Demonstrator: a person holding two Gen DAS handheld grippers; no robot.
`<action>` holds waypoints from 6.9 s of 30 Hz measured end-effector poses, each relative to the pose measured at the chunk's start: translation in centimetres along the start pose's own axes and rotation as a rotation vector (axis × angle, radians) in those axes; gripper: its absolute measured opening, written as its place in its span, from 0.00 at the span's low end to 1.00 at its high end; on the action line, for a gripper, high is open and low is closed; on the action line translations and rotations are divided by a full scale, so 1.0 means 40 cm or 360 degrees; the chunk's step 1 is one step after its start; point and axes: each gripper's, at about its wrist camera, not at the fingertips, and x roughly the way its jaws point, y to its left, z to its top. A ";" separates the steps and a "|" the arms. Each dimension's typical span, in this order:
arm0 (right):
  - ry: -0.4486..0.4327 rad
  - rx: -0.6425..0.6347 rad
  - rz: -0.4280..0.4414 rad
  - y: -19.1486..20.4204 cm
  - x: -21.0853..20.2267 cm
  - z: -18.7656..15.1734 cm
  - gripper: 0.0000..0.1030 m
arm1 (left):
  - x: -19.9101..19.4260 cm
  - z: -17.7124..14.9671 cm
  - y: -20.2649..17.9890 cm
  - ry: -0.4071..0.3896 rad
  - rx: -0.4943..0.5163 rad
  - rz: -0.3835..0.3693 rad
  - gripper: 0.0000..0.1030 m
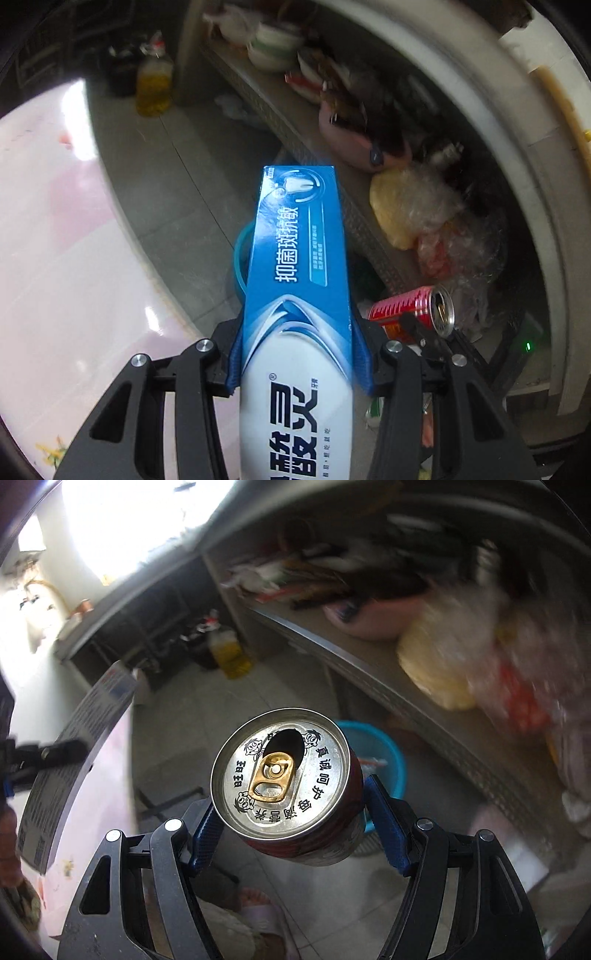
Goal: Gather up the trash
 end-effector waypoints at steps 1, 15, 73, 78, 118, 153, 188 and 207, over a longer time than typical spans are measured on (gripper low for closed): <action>0.0023 0.0033 -0.0001 -0.020 0.012 -0.006 0.66 | 0.046 0.022 -0.011 0.0067 0.0000 0.0023 0.44; 0.0186 0.0230 -0.0062 -0.138 0.100 -0.043 0.66 | 0.414 0.205 -0.022 0.0241 -0.0036 0.0391 0.73; -0.0327 -0.1042 0.0053 0.548 -0.311 -0.298 0.92 | -0.466 -0.717 0.270 -0.0838 -0.0604 0.1329 0.95; -0.0301 -0.0996 0.0007 0.542 -0.312 -0.298 0.92 | -0.458 -0.731 0.252 -0.0800 -0.0604 0.1328 0.95; -0.0195 -0.0808 -0.0056 0.445 -0.292 -0.301 0.92 | -0.362 -0.667 0.121 -0.0638 -0.0414 0.1128 0.95; -0.0201 -0.0819 -0.0052 0.442 -0.300 -0.289 0.92 | -0.368 -0.668 0.133 -0.0618 -0.0484 0.1106 0.95; -0.0197 -0.0822 -0.0050 0.436 -0.298 -0.284 0.92 | -0.357 -0.673 0.132 -0.0601 -0.0510 0.1109 0.95; -0.0193 -0.0818 -0.0046 0.430 -0.297 -0.285 0.92 | -0.350 -0.676 0.133 -0.0589 -0.0518 0.1109 0.95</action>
